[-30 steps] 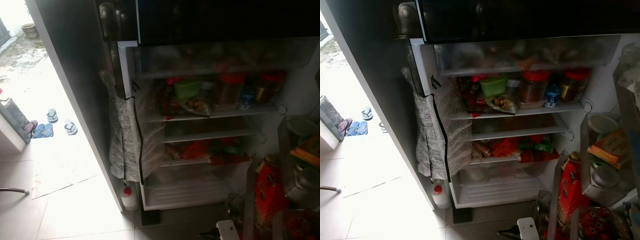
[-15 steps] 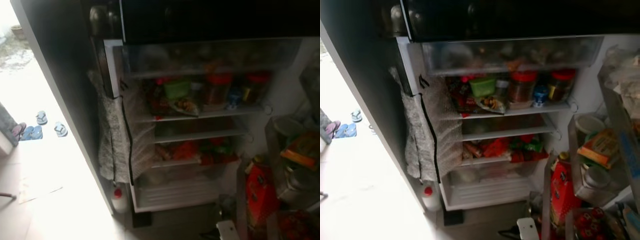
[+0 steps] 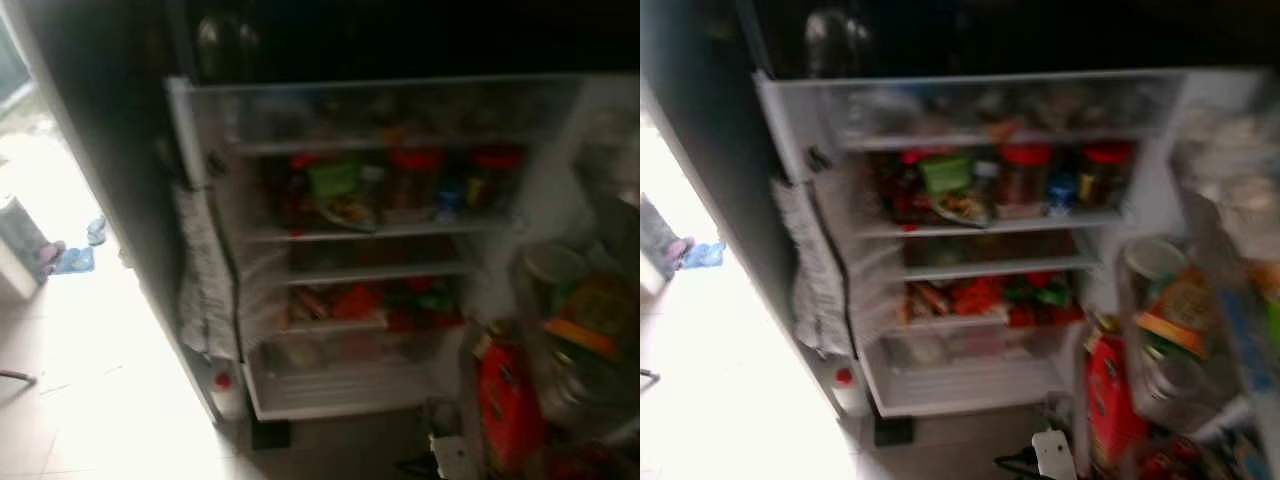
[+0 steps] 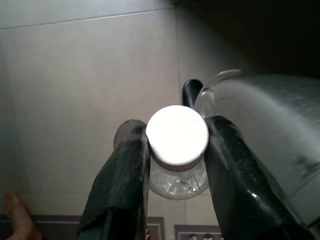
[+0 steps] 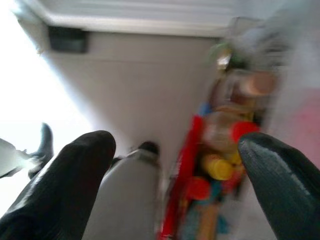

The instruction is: Restocking fridge

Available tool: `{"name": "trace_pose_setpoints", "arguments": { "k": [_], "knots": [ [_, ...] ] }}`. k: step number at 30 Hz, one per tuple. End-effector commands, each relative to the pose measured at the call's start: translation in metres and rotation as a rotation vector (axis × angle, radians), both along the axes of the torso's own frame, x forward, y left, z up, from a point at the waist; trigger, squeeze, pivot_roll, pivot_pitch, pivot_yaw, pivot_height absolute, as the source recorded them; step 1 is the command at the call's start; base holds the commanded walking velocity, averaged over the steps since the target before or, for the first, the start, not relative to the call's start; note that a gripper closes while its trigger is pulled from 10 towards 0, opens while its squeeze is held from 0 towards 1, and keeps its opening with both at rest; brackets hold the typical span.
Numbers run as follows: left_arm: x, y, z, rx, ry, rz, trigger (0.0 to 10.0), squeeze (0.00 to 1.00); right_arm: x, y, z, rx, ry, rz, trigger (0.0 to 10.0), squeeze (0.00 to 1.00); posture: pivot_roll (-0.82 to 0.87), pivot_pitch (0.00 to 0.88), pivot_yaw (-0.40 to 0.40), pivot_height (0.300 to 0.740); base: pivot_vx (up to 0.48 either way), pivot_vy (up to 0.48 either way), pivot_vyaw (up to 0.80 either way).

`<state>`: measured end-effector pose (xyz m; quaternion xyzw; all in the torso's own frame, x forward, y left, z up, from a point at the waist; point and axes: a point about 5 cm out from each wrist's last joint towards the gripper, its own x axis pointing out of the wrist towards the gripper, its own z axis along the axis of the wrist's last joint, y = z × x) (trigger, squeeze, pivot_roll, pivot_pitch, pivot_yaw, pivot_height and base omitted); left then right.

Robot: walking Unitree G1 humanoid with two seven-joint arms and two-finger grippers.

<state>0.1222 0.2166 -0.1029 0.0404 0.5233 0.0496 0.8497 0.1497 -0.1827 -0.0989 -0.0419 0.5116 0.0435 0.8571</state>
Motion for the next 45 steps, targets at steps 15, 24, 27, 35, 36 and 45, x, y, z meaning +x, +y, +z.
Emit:
{"name": "trace_pose_setpoints", "arguments": {
  "k": [15,24,27,35,36,45],
  "knots": [
    [-0.003,0.012,0.002,0.041,-0.004,-0.008,10.0,0.0,0.001,-0.011,0.002,-0.017,-0.006,0.001,10.0,0.0,0.04,0.0,-0.009,0.74,0.0,-0.157,0.0],
    [0.008,0.009,0.005,0.041,-0.038,-0.014,10.0,0.0,0.001,-0.01,0.002,-0.01,-0.003,0.003,10.0,0.0,0.04,0.0,-0.005,0.74,0.0,0.0,0.0],
    [0.007,0.01,0.005,0.043,-0.036,-0.02,10.0,0.0,0.001,-0.01,0.002,-0.006,-0.004,0.001,10.0,0.0,0.04,0.0,-0.004,0.74,0.0,0.0,0.0],
    [0.001,0.015,0.004,0.045,-0.019,-0.016,10.0,0.0,0.0,-0.01,0.002,-0.001,0.0,0.004,10.0,0.0,0.04,0.0,-0.005,0.74,0.0,0.0,0.0],
    [0.002,0.013,0.004,0.045,-0.019,-0.018,10.0,0.0,0.0,-0.01,0.002,-0.001,0.001,0.005,10.0,0.0,0.04,0.0,-0.006,0.74,0.0,-0.27,0.0],
    [0.004,0.011,0.004,0.047,-0.019,-0.018,10.0,0.0,0.001,-0.01,0.002,0.0,0.001,0.007,10.0,0.0,0.04,0.0,-0.009,0.74,0.0,-0.292,0.0]
  ]
}}
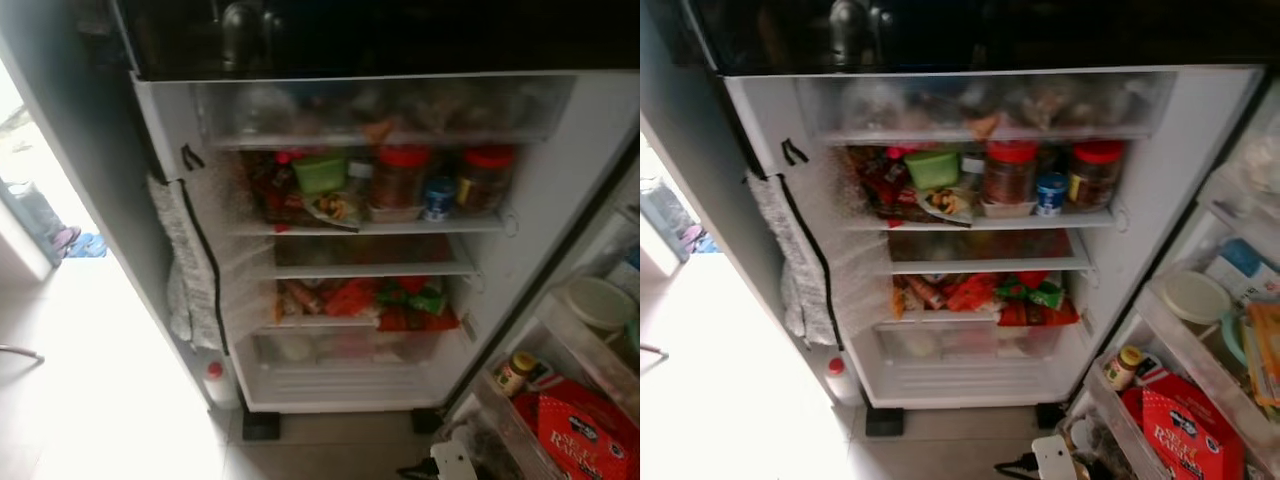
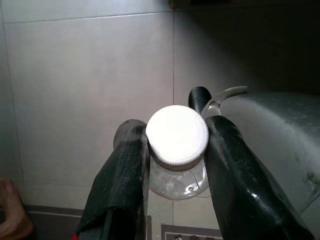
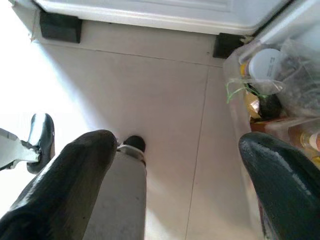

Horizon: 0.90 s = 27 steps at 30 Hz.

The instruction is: Restocking fridge

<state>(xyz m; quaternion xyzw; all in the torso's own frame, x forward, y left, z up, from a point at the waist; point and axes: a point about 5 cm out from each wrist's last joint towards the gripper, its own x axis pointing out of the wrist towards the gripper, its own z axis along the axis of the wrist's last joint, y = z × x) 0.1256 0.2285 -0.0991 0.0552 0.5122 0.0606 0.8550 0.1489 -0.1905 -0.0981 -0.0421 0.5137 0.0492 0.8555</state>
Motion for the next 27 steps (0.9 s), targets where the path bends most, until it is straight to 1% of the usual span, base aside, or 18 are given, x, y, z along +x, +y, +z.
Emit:
{"name": "trace_pose_setpoints", "arguments": {
  "k": [1,10,15,18,21,24,25,26,27],
  "knots": [
    [0.0,0.0,0.0,0.01,0.005,-0.02,10.0,0.0,0.002,-0.002,0.001,-0.004,-0.004,-0.002,10.0,0.0,0.04,0.0,-0.009,0.74,0.0,-0.292,0.0],
    [0.0,-0.001,0.0,0.01,0.006,-0.024,10.0,0.0,0.001,-0.001,0.001,0.0,-0.005,-0.003,10.0,0.0,0.04,0.0,-0.003,0.74,0.0,-0.308,0.0],
    [-0.002,0.002,0.0,0.016,0.004,-0.026,10.0,0.0,0.001,-0.001,0.0,0.0,-0.003,-0.001,10.0,0.0,0.04,0.0,-0.003,0.74,0.0,-0.321,0.0],
    [0.002,0.005,0.003,0.032,-0.021,-0.043,10.0,0.0,0.0,-0.001,0.0,0.0,-0.002,-0.001,10.0,0.0,0.04,0.0,-0.002,0.74,0.0,-0.096,0.0],
    [0.015,0.004,0.007,0.049,-0.064,-0.052,10.0,0.0,0.0,-0.001,0.0,0.001,-0.001,-0.001,10.0,0.0,0.03,0.0,0.0,0.74,0.0,0.0,0.0],
    [0.037,0.003,0.016,0.093,-0.149,-0.082,10.0,0.0,-0.001,-0.001,0.0,0.0,0.0,-0.002,10.0,0.0,0.03,0.0,0.003,0.74,0.0,0.0,0.0],
    [0.046,0.004,0.021,0.109,-0.18,-0.092,10.0,0.0,-0.001,-0.001,0.0,-0.001,0.001,-0.002,10.0,0.0,0.03,0.0,0.003,0.74,0.0,0.0,0.0],
    [0.046,0.004,0.021,0.109,-0.18,-0.092,10.0,0.0,-0.001,-0.001,0.0,-0.001,0.001,-0.002,10.0,0.0,0.03,0.0,0.003,0.74,0.0,0.0,0.0],
    [0.061,0.003,0.028,0.126,-0.222,-0.103,10.0,0.0,-0.001,-0.001,0.0,-0.001,0.001,-0.001,10.0,0.0,0.03,0.0,0.004,0.74,0.0,0.0,0.0]
  ]
}}
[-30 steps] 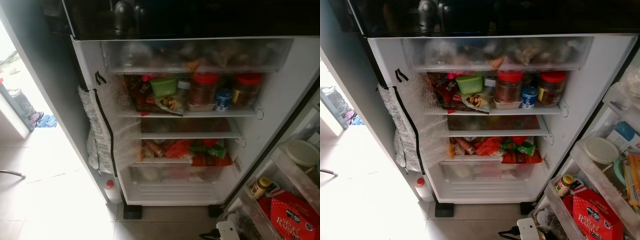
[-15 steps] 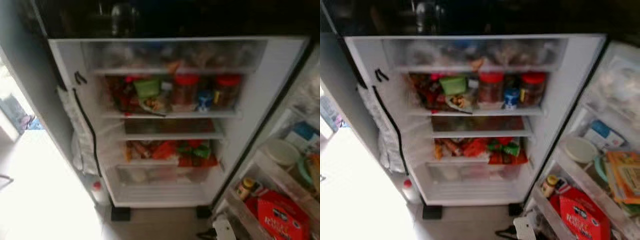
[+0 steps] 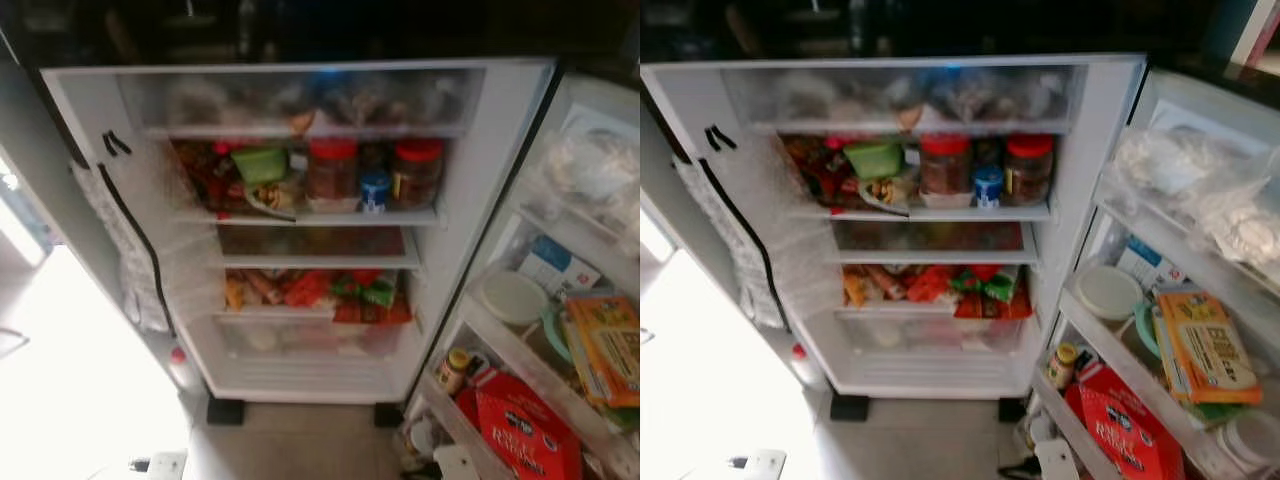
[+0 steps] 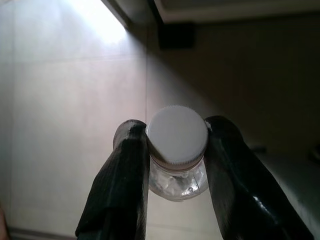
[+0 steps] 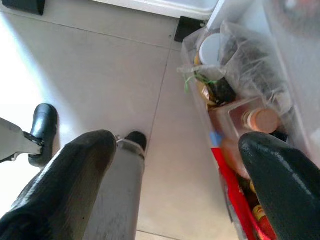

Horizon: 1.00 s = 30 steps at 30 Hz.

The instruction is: Restocking fridge

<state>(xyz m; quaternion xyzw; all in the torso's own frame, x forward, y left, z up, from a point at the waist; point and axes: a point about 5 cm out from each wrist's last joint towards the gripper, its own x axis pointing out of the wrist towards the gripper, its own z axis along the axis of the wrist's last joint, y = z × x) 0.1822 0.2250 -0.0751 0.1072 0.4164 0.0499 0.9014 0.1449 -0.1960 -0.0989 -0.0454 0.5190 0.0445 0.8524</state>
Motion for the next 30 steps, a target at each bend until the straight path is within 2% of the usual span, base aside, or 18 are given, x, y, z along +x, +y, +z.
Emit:
{"name": "trace_pose_setpoints", "arguments": {
  "k": [1,2,3,4,6,7,8,9,10,13,16,17,18,19,20,23,27,30],
  "knots": [
    [0.02,0.008,0.013,0.057,-0.073,-0.016,10.0,0.0,0.003,0.004,0.001,0.01,-0.01,0.004,10.0,0.0,0.03,0.0,0.004,0.74,0.0,0.0,0.0],
    [0.041,0.01,0.028,0.08,-0.167,-0.035,10.0,0.0,0.003,0.004,0.001,0.01,-0.01,0.005,10.0,0.0,0.03,0.0,0.005,0.74,0.0,0.0,0.0],
    [0.053,0.011,0.038,0.095,-0.23,-0.048,10.0,0.0,0.003,0.004,0.001,0.01,-0.01,0.005,10.0,0.0,0.03,0.0,0.005,0.74,0.0,0.0,0.0],
    [0.072,0.013,0.06,0.144,-0.383,-0.083,10.0,0.0,0.003,0.004,0.0,0.011,-0.01,0.004,10.0,0.0,0.03,0.0,0.004,0.74,0.0,0.0,0.0],
    [0.085,0.013,0.081,0.192,-0.526,-0.109,10.0,0.0,0.002,0.004,0.0,0.012,-0.009,0.005,10.0,0.0,0.03,0.0,0.004,0.74,0.0,0.0,0.0],
    [0.095,0.008,0.103,0.214,-0.676,-0.137,10.0,0.0,0.002,0.004,0.0,0.014,-0.006,0.011,10.0,0.0,0.04,0.0,0.0,0.74,0.0,0.0,0.0],
    [0.095,0.008,0.103,0.214,-0.676,-0.137,10.0,0.0,0.002,0.004,0.0,0.014,-0.006,0.011,10.0,0.0,0.04,0.0,0.0,0.74,0.0,0.0,0.0],
    [0.1,-0.003,0.123,0.213,-0.811,-0.171,10.0,0.0,0.002,0.004,0.001,0.015,-0.006,0.013,10.0,0.0,0.04,0.0,-0.001,0.74,0.0,0.0,0.0],
    [0.101,-0.007,0.129,0.209,-0.846,-0.182,10.0,0.0,0.002,0.004,0.001,0.015,-0.005,0.013,10.0,0.0,0.04,0.0,-0.001,0.74,0.0,0.0,0.0],
    [0.102,-0.012,0.135,0.202,-0.88,-0.202,10.0,0.0,0.002,0.004,0.001,0.015,-0.005,0.013,10.0,0.0,0.04,0.0,-0.001,0.74,0.0,0.0,0.0],
    [0.099,-0.056,0.153,0.067,-0.978,-0.372,10.0,0.0,0.003,0.004,0.001,0.017,-0.004,0.017,10.0,0.0,0.04,0.0,-0.004,0.74,0.0,0.0,0.0],
    [0.096,-0.066,0.154,0.023,-0.982,-0.408,10.0,0.0,0.003,0.004,0.001,0.018,-0.003,0.016,10.0,0.0,0.04,0.0,-0.004,0.74,0.0,0.0,0.0],
    [0.096,-0.066,0.154,0.023,-0.982,-0.408,10.0,0.0,0.003,0.004,0.001,0.018,-0.003,0.016,10.0,0.0,0.04,0.0,-0.004,0.74,0.0,0.0,0.0],
    [0.087,-0.079,0.156,-0.049,-0.99,-0.456,10.0,0.0,0.003,0.004,0.001,0.018,-0.004,0.016,10.0,0.0,0.04,0.0,0.001,0.74,0.0,0.0,0.0],
    [0.087,-0.079,0.156,-0.049,-0.99,-0.456,10.0,0.0,0.003,0.004,0.001,0.018,-0.004,0.016,10.0,0.0,0.04,0.0,0.001,0.74,0.0,0.0,0.0],
    [0.077,-0.091,0.158,-0.132,-0.97,-0.482,10.0,0.0,0.003,0.003,0.001,0.019,-0.005,0.013,10.0,0.0,0.05,0.0,0.0,0.74,0.0,0.0,0.0],
    [0.07,-0.091,0.163,-0.124,-0.991,-0.483,10.0,0.0,0.003,0.003,0.001,0.019,-0.005,0.016,10.0,0.0,0.05,0.0,-0.003,0.74,0.0,0.0,0.0],
    [0.071,-0.087,0.169,-0.1,-1.002,-0.475,10.0,0.0,0.003,0.003,0.001,0.024,-0.007,0.011,10.0,0.0,0.06,0.0,-0.005,0.74,0.0,0.0,0.0]
  ]
}}
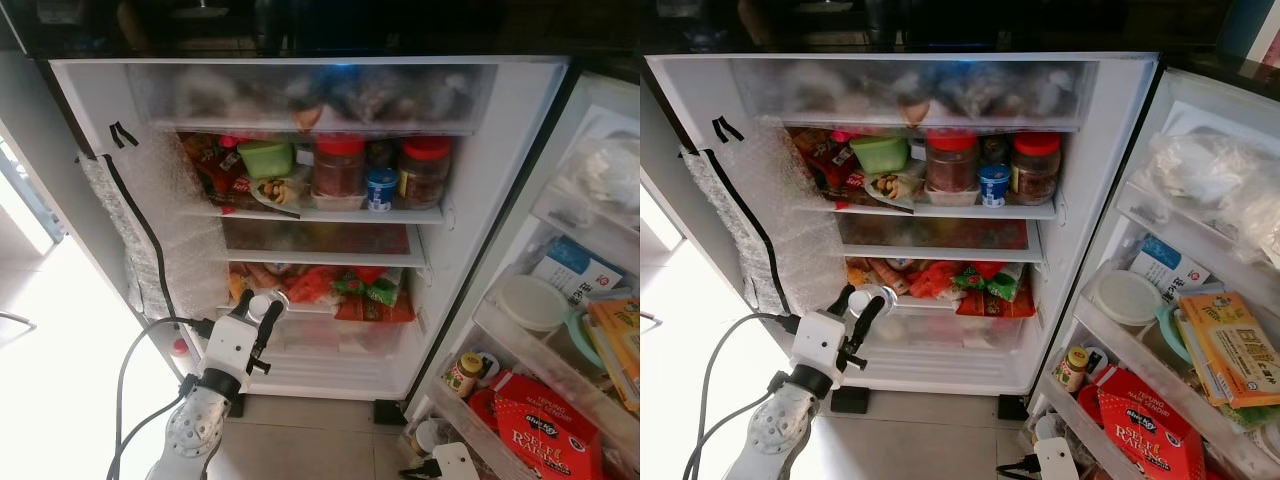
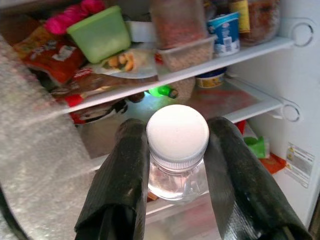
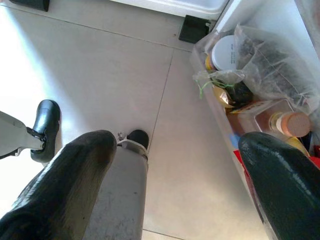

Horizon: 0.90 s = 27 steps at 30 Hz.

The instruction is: Restocking fridge

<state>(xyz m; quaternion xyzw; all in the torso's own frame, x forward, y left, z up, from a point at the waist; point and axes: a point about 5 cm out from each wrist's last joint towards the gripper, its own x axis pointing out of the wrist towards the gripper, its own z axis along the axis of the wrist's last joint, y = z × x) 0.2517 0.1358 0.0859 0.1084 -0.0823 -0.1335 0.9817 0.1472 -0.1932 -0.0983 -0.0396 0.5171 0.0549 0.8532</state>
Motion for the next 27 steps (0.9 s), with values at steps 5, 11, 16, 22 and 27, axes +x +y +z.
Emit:
{"name": "trace_pose_setpoints", "arguments": {
  "k": [5,11,16,22,27],
  "knots": [
    [0.0033,0.0051,0.0097,0.04,-0.004,0.013,10.0,0.0,0.0009,0.0012,0.0004,0.014,-0.01,-0.012,10.0,0.0,0.05,0.0,0.0,0.74,0.0,0.0,0.0],
    [0.0037,0.0017,0.0107,0.038,0.019,-0.003,10.0,0.0,0.0003,0.0012,0.0001,0.017,-0.008,-0.025,10.0,0.0,0.05,0.0,0.001,0.74,0.0,0.0,0.0],
    [0.0033,0.0018,0.0113,0.041,0.024,-0.009,10.0,0.0,0.0002,0.0016,0.0,0.017,-0.007,-0.025,10.0,0.0,0.06,0.0,0.001,0.74,0.154,0.0,0.0],
    [0.0039,0.0015,0.0118,0.045,0.024,-0.008,10.0,0.0,0.0002,0.0016,0.0,0.022,-0.007,-0.023,10.0,0.0,0.06,0.0,0.0,0.74,0.289,0.0,0.0],
    [0.0049,-0.0006,0.0129,0.06,0.023,-0.021,10.0,0.0,0.0006,0.0016,0.0003,0.022,-0.007,-0.007,10.0,0.0,0.05,0.0,0.001,0.74,0.295,0.0,0.0]
  ]
}}
